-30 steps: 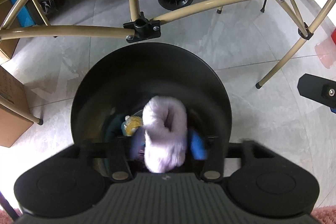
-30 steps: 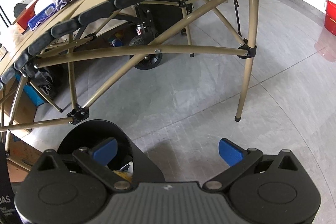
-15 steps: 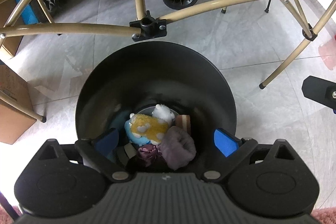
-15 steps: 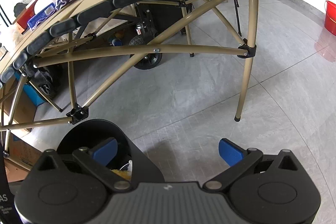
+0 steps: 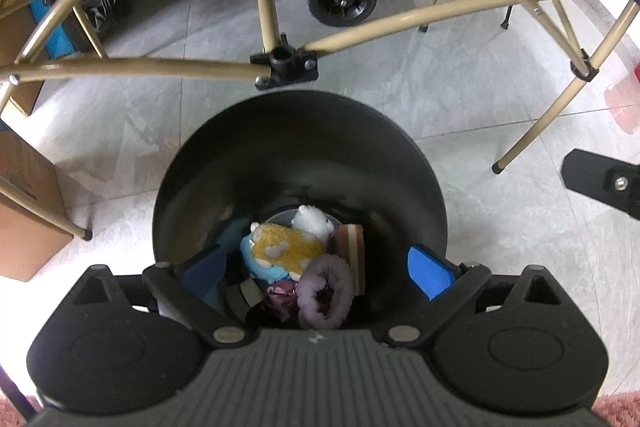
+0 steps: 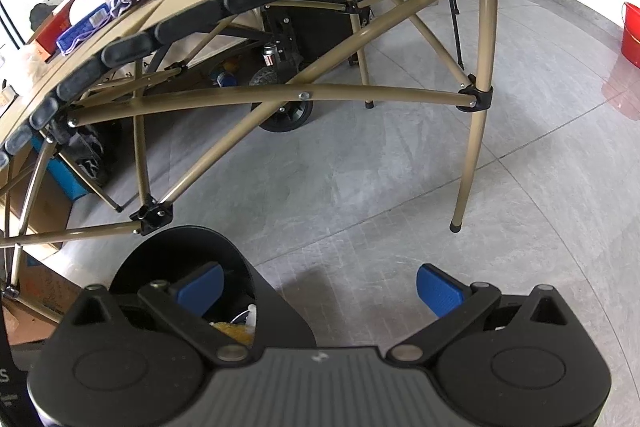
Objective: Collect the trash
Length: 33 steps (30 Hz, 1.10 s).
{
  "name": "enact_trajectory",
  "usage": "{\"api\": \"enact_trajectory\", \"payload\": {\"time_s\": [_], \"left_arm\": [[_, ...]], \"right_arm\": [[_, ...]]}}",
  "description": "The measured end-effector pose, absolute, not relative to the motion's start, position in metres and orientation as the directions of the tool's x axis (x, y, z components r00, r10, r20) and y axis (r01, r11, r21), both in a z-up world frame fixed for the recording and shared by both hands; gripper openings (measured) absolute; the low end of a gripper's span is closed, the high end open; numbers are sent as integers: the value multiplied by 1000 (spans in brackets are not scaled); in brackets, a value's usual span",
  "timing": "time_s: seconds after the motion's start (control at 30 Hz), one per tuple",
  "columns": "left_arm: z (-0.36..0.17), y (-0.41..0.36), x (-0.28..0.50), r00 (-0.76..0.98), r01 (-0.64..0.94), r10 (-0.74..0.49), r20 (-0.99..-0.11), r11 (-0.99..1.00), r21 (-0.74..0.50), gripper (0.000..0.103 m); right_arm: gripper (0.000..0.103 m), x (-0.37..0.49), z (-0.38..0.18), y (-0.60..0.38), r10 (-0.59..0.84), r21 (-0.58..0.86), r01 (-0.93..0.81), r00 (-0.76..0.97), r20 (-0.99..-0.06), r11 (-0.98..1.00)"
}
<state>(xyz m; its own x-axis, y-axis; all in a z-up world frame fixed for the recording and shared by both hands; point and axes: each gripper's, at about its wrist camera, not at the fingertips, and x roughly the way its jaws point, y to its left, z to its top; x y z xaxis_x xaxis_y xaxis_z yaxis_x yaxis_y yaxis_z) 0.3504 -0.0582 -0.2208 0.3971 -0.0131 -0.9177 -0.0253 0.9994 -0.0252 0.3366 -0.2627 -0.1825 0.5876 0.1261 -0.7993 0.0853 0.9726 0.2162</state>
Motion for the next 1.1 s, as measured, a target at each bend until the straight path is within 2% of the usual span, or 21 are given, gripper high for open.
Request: {"api": "enact_trajectory", "payload": {"time_s": [0.27,0.6,1.1], "left_arm": [[-196,-51,339,467,-21,-22,-884,999,-36,100],[-164,-39,317,585,-25,-10,-811,999,-31,100],[-93,-8,279,762,-53,-28,-647,993,-105,103]], "right_arm": [[103,333,-172,-259,155,236,52,616,-773,970],[103,322,-139,-250,195,248,-22,690,-697,968],[103,295,-60,-241,325,330,-179,821,-469,927]]}}
